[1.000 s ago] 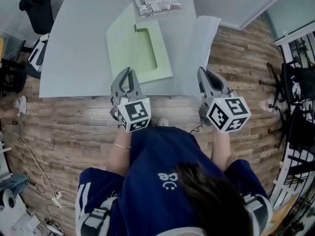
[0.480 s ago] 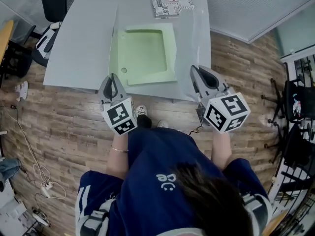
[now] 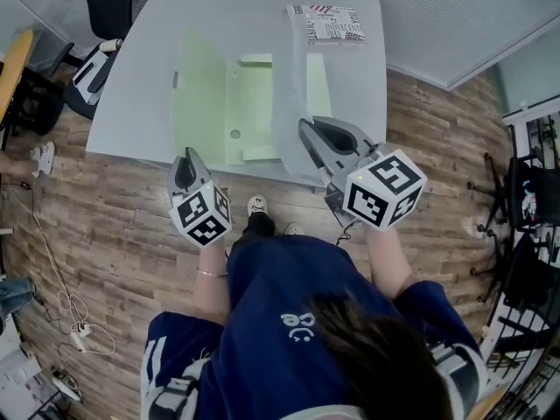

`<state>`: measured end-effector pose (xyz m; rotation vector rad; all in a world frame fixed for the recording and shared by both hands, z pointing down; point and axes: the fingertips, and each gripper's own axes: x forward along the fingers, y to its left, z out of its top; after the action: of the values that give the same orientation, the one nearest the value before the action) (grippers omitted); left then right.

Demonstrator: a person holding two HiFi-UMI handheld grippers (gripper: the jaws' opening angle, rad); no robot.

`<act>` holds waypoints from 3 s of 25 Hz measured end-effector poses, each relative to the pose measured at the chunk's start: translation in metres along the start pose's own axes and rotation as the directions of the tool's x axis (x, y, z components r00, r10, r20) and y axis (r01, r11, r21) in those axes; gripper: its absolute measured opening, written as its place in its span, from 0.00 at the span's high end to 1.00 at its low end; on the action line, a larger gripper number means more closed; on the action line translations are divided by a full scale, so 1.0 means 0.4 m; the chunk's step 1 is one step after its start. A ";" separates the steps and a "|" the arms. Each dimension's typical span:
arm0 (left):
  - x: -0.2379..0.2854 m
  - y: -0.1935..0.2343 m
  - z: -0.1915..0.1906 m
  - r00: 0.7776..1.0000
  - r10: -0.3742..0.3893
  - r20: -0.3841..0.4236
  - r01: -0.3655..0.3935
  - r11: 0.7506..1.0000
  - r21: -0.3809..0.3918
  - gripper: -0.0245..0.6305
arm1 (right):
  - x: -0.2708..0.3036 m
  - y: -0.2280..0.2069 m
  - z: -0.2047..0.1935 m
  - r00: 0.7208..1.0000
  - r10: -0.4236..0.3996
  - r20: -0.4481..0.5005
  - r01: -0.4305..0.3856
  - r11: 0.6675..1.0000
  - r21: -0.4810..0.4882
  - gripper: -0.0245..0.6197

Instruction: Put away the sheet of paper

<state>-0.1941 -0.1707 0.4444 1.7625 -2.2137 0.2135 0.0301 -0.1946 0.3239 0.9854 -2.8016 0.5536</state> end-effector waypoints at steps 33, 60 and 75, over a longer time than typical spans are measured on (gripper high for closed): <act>0.039 0.039 0.009 0.999 -0.051 -0.012 0.052 0.997 0.053 0.95 | 0.336 -0.294 -0.429 0.789 -0.091 -0.607 0.373 0.857 0.356 0.95; 0.041 0.044 0.009 0.996 -0.083 -0.029 0.085 0.993 0.086 0.95 | 0.392 -0.432 -0.402 0.881 -0.213 -0.423 0.383 0.846 0.371 0.95; 0.038 0.041 0.005 0.993 -0.107 -0.041 0.110 0.989 0.097 0.95 | 0.420 -0.471 -0.413 0.857 -0.335 -0.393 0.450 0.857 0.251 0.95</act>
<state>-0.2134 -0.1815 0.4488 1.9099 -2.1090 0.3332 0.0154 -0.3658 0.5720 1.3422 -2.1538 1.0446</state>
